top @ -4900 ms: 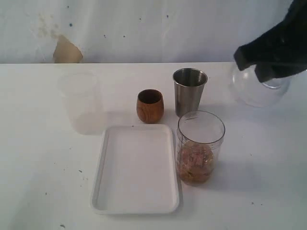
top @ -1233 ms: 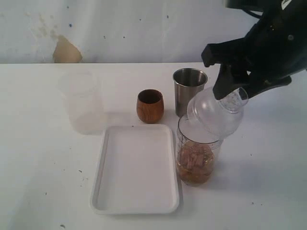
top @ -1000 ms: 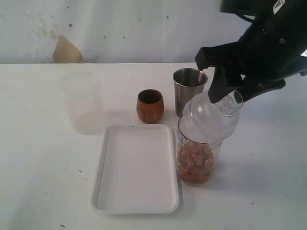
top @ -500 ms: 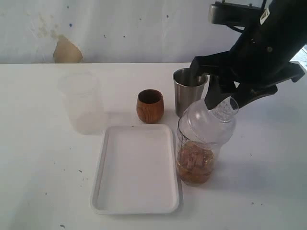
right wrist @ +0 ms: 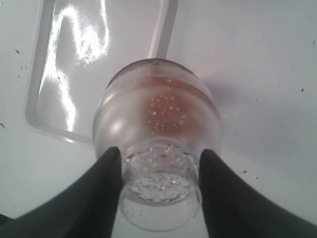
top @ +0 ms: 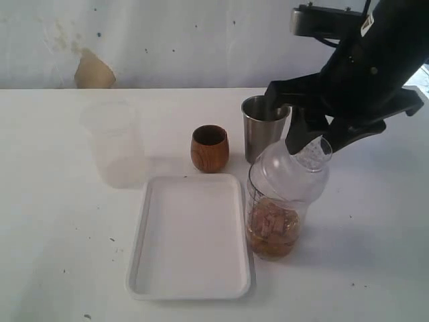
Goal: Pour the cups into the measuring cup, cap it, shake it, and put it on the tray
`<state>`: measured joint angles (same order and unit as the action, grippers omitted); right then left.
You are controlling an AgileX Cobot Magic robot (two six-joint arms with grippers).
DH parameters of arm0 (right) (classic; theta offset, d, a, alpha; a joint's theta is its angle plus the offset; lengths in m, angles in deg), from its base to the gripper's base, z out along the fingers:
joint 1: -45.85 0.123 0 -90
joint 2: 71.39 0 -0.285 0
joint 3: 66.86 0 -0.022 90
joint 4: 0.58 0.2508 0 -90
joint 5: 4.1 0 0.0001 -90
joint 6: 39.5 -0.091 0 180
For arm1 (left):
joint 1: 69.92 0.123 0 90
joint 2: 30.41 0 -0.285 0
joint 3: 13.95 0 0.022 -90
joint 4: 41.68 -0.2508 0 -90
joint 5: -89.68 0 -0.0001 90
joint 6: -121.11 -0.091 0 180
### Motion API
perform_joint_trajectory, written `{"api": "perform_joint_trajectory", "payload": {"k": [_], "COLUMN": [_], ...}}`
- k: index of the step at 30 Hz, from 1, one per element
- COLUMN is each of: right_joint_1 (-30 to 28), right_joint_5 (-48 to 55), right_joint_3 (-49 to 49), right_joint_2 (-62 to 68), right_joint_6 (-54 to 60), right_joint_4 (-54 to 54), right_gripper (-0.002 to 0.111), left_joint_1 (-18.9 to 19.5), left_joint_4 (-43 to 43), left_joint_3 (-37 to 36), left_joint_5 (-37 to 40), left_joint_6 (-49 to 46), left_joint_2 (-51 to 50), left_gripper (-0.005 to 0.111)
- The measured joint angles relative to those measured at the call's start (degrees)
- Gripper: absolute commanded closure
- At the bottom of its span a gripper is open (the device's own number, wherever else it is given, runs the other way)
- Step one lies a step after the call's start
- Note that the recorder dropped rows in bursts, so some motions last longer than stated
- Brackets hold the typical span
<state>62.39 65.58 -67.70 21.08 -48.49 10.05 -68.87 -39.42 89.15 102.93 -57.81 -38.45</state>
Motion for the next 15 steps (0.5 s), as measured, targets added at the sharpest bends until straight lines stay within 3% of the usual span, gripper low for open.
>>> {"api": "perform_joint_trajectory", "payload": {"k": [15], "right_joint_1": [0.0], "right_joint_5": [-2.9], "right_joint_3": [0.0], "right_joint_2": [0.1], "right_joint_6": [0.0], "right_joint_4": [0.0], "right_gripper": [0.108], "left_joint_1": [0.0], "left_joint_4": [0.0], "left_joint_3": [0.0], "left_joint_5": [0.0], "left_joint_6": [0.0], "left_joint_2": [0.0], "left_gripper": [0.107]}}
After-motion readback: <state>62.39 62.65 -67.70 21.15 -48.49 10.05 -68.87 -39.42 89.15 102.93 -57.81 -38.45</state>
